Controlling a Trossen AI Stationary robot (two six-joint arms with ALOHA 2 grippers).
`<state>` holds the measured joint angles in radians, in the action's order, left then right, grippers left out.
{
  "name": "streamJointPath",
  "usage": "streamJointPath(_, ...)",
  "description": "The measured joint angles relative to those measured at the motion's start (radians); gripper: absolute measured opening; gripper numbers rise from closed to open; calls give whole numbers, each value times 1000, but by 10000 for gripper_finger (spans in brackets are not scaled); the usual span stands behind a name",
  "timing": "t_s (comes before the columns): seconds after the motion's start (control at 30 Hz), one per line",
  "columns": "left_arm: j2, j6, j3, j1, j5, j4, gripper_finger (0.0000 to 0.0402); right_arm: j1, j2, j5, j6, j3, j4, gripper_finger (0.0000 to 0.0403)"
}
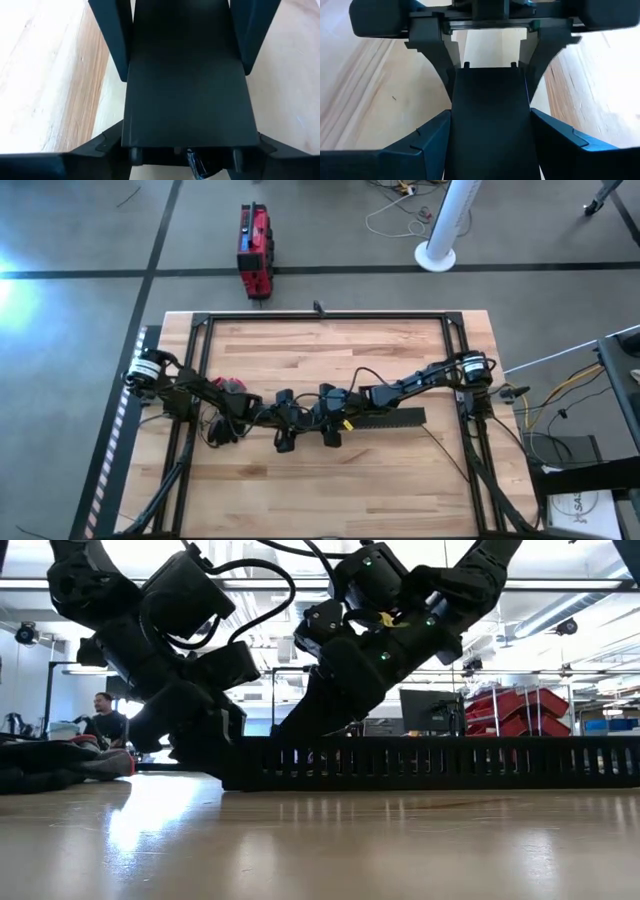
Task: Ziptie cables
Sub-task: Close the black cable duct with the black cable duct cover
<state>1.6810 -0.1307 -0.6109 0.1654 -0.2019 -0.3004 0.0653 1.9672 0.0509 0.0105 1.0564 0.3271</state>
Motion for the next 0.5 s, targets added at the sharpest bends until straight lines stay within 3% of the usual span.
streamJointPath(0.5,0,-1,3,0,-8,-14,224,-3,2,-10,21,16,1,221)
